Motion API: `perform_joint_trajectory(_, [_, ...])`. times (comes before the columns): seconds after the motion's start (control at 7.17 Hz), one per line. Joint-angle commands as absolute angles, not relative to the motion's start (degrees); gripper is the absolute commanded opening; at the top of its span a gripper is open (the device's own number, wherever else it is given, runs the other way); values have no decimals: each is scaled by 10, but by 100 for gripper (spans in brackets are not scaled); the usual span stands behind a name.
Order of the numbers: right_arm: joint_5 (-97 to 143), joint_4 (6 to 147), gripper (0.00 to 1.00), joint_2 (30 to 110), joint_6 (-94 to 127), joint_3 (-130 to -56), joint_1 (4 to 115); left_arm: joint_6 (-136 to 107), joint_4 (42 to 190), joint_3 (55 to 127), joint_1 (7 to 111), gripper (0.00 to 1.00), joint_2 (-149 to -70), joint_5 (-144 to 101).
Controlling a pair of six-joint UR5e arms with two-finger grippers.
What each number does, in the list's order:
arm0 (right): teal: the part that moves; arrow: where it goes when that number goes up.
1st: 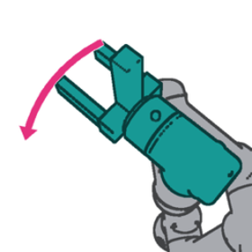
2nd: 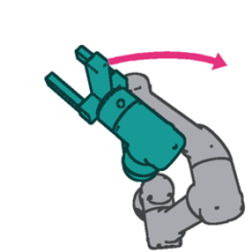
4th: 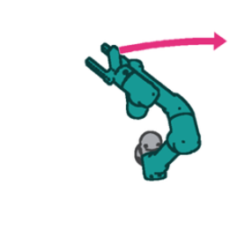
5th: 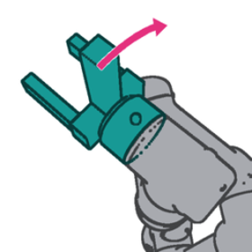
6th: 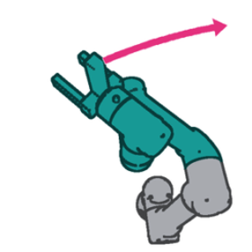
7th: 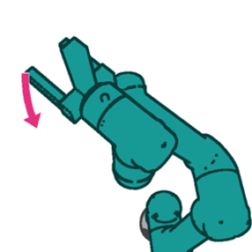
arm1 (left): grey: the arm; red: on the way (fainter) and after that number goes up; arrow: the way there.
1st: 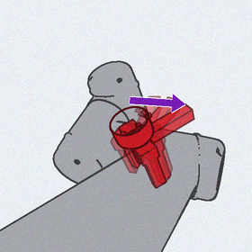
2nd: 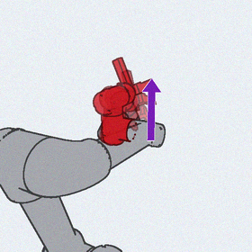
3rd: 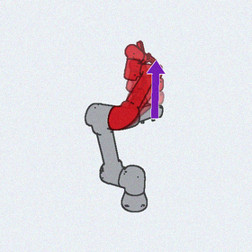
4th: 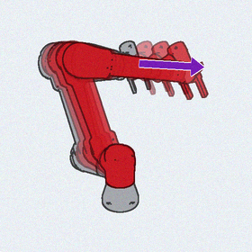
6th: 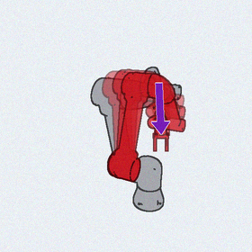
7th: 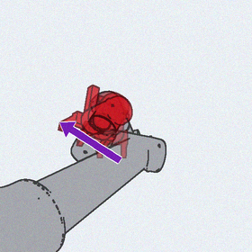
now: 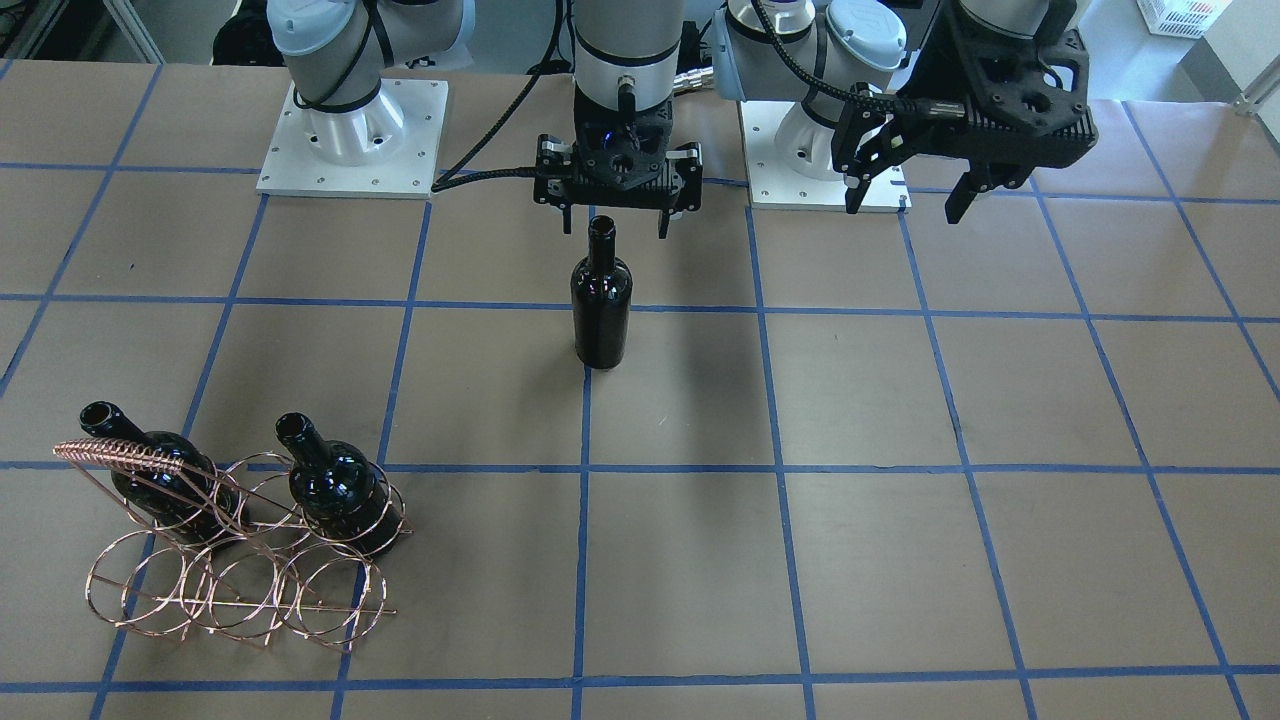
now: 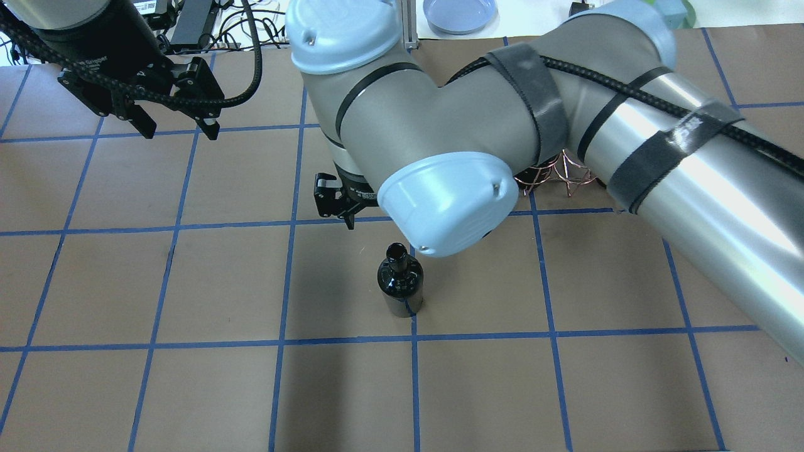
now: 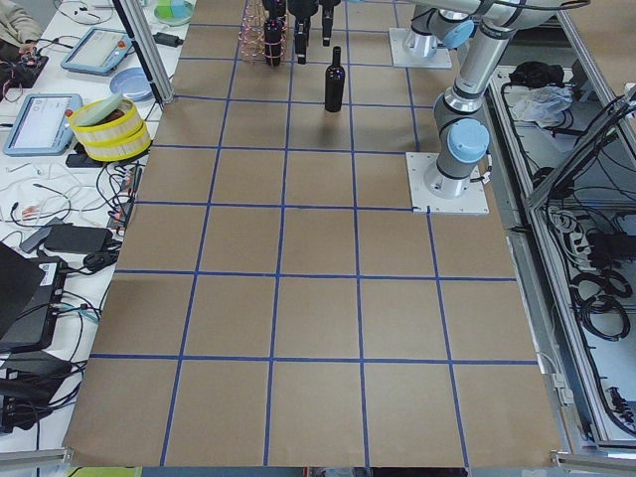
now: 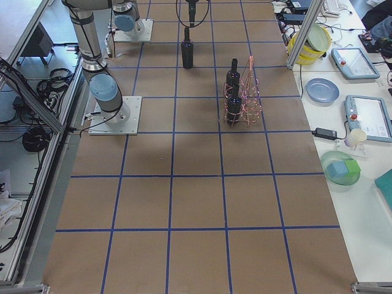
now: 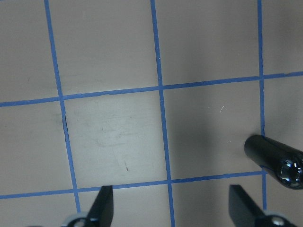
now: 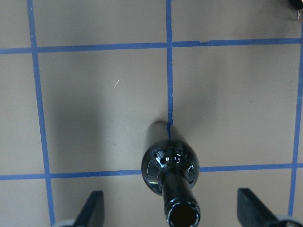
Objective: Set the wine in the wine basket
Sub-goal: 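Withdraw the left gripper while the right gripper moves over the standing bottle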
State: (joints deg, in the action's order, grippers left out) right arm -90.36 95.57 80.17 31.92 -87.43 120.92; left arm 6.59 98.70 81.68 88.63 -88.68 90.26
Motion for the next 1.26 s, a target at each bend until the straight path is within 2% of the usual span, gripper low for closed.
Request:
perform_joint_trajectory(0.0, [-904,957,99,802,311,-913,1211,85,987,821,873,98,-885,908])
perform_joint_trajectory(0.28, [-866,980,98,802,316,-935,1211,90,985,825,875,100,-886,907])
perform_joint_trajectory(0.42, [-868,987,93,798,314,-938,1211,90,988,825,875,100,-884,908])
perform_joint_trajectory(0.56, [-868,988,76,797,312,-940,1210,90,987,824,875,100,-884,909])
perform_joint_trajectory(0.7, [-874,989,65,798,311,-940,1209,90,987,824,875,100,-884,910])
perform_joint_trajectory(1.12, [-878,998,63,802,310,-940,1196,90,986,825,875,100,-884,909])
